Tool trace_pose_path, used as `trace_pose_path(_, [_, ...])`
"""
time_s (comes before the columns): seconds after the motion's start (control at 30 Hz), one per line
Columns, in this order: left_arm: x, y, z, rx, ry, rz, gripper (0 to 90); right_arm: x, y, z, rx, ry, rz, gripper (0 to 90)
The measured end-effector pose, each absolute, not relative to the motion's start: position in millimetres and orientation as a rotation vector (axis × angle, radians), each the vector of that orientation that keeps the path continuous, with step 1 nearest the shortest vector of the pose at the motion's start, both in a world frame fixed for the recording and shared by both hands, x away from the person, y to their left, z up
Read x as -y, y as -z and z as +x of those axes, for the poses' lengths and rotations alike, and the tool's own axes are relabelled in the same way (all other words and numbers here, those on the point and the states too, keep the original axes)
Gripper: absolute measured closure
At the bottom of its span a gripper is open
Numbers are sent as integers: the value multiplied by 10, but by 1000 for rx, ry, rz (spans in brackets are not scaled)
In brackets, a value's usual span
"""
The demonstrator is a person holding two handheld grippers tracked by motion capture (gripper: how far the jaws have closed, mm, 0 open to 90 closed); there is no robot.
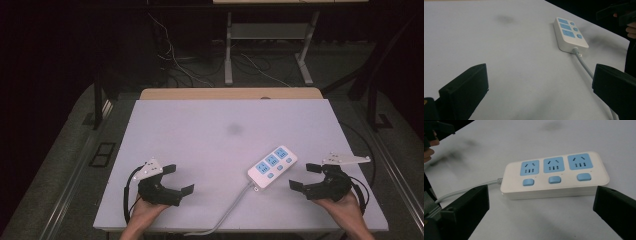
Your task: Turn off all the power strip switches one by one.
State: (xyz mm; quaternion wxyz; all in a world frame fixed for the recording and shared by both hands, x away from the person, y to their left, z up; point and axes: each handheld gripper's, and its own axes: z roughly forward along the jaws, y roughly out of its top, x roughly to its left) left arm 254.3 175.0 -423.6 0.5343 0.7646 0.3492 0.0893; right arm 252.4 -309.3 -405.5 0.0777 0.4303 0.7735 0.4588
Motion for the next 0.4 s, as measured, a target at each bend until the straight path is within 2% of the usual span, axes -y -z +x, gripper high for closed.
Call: trace_pose_path(0.4, [-1753,4241,2553,-833,-209,1821,0,3061,4235,2440,-2314,-1425,1264,2])
